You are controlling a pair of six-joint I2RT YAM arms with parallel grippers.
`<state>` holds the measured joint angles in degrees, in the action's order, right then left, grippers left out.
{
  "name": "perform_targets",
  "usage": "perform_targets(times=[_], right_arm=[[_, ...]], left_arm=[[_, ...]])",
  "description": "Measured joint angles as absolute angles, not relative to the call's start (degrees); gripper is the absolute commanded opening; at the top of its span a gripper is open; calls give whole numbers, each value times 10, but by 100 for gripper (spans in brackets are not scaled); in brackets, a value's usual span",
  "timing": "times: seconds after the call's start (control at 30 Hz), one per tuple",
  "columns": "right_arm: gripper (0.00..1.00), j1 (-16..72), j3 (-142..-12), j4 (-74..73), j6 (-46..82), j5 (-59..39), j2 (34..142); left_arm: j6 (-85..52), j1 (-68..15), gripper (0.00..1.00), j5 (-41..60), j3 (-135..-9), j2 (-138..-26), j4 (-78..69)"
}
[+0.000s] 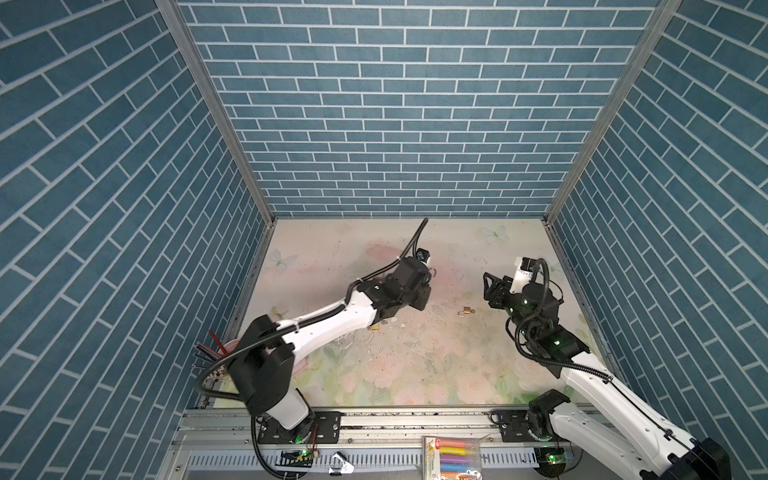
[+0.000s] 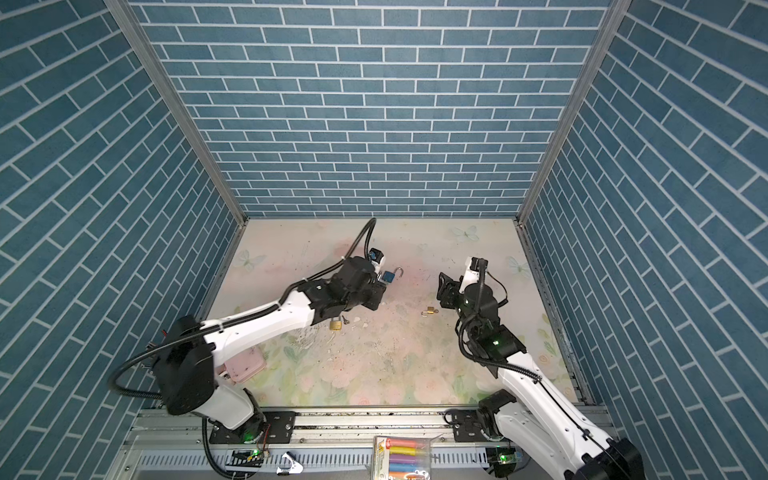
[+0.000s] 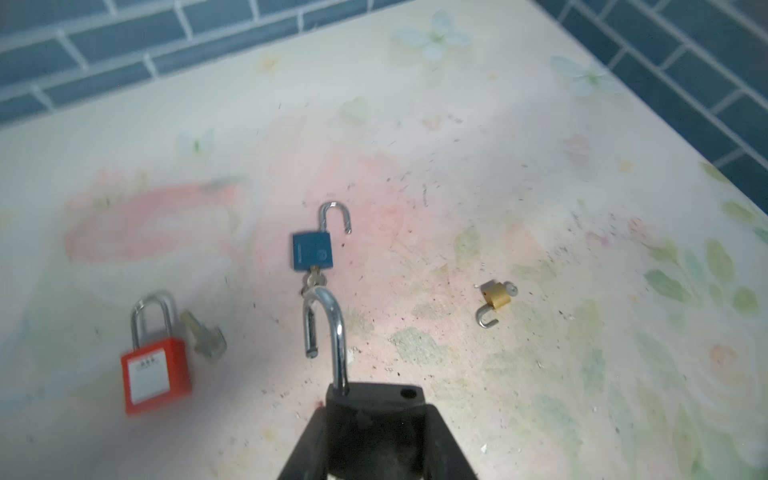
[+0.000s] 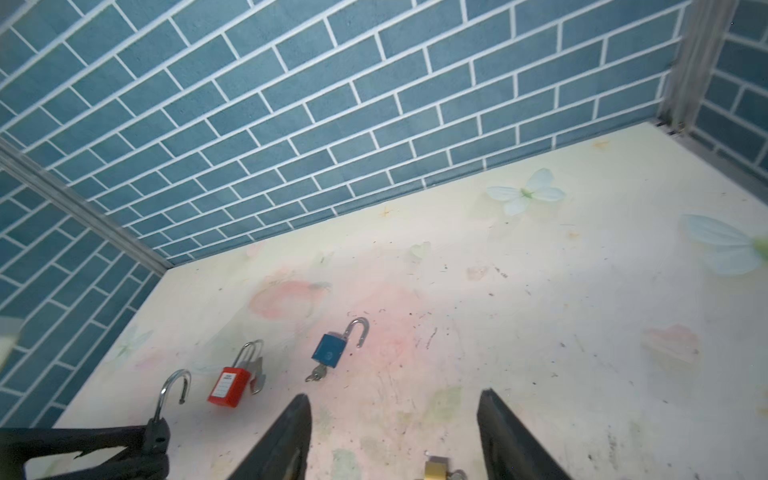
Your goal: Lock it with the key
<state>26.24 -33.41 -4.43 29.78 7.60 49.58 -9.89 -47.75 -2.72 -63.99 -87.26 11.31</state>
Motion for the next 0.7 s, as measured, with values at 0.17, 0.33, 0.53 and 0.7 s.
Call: perform_targets(times=[0.17,0.33,0.53,0.7], right_arm=[[64,225,-394,-6,291,-61,547],[64,224,-424,22,260,-180,575],[62,249,-455,59,220,-273,635],[62,310,-500,91,192,-284,703]], left_arm=[[121,-465,12,81,-504,-776,17],[287,-472,12,124,-392,-712,-45],[396,-474,12,115,-366,-694,-83],[436,-482,11,106,-366,-686,-105]])
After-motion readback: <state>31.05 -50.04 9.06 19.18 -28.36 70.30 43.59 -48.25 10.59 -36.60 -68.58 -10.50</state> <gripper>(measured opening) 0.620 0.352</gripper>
